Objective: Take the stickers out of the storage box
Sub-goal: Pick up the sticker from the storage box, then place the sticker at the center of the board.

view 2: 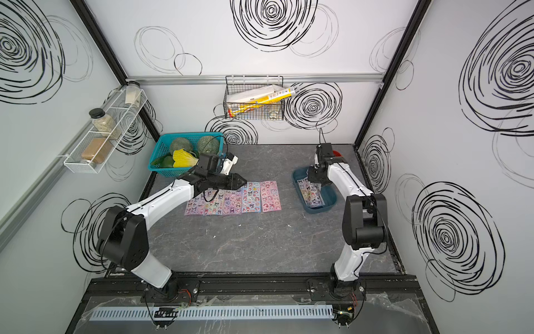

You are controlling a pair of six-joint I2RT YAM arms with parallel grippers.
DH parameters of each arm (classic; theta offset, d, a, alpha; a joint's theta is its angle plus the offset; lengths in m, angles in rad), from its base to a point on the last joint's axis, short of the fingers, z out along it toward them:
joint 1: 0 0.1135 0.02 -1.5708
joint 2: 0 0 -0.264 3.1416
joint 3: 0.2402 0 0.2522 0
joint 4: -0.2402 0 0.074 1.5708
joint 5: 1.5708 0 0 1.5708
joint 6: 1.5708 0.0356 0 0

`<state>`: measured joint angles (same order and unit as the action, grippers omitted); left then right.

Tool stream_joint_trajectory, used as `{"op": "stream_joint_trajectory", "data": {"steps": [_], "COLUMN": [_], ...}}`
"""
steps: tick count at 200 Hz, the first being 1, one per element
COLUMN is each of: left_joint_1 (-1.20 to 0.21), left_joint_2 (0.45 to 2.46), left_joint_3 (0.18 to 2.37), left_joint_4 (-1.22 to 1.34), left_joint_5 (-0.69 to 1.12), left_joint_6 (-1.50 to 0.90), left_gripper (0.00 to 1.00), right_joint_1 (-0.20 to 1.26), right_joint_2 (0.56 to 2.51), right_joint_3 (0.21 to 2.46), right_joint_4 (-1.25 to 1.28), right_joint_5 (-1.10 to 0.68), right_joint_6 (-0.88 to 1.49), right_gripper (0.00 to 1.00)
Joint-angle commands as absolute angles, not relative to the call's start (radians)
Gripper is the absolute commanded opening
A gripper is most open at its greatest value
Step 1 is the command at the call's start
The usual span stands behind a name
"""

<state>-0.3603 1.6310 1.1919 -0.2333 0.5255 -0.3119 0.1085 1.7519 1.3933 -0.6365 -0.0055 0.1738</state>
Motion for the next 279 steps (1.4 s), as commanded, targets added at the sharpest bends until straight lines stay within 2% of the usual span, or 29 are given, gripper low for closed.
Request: {"op": "stream_joint_trajectory", "data": {"steps": [1, 59, 106, 144, 168, 196, 279], "left_joint_1": [-0.367, -0.351, -0.345, -0.425, -0.458, -0.478, -0.519], "left_joint_2": [1.622, 1.623, 1.609, 1.600, 1.608, 1.637, 1.670], "left_joint_3": [1.194, 1.187, 1.072, 1.142, 1.132, 1.144, 1.180], "left_joint_4": [-0.200, -0.163, 0.149, 0.195, 0.277, 0.297, 0.361], "left_joint_5": [0.546, 0.590, 0.664, 0.575, 0.566, 0.573, 0.589], "left_joint_6": [-0.301, -0.362, -0.814, -0.908, -0.986, -1.025, -1.079], "left_gripper": [0.37, 0.37, 0.37, 0.37, 0.39, 0.46, 0.46], "right_joint_1": [0.107, 0.107, 0.110, 0.151, 0.201, 0.248, 0.309], "right_joint_2": [1.729, 1.591, 1.417, 1.350, 1.312, 1.270, 1.280], "right_joint_3": [1.397, 1.340, 1.222, 1.126, 1.090, 1.040, 1.032], "right_joint_4": [-0.662, -0.620, -0.524, -0.411, -0.350, -0.257, -0.166], "right_joint_5": [-0.028, -0.189, -0.369, -0.544, -0.551, -0.567, -0.597], "right_joint_6": [0.184, 0.199, 0.264, 0.370, 0.432, 0.528, 0.617], "right_gripper": [0.29, 0.30, 0.30, 0.30, 0.30, 0.30, 0.32]}}
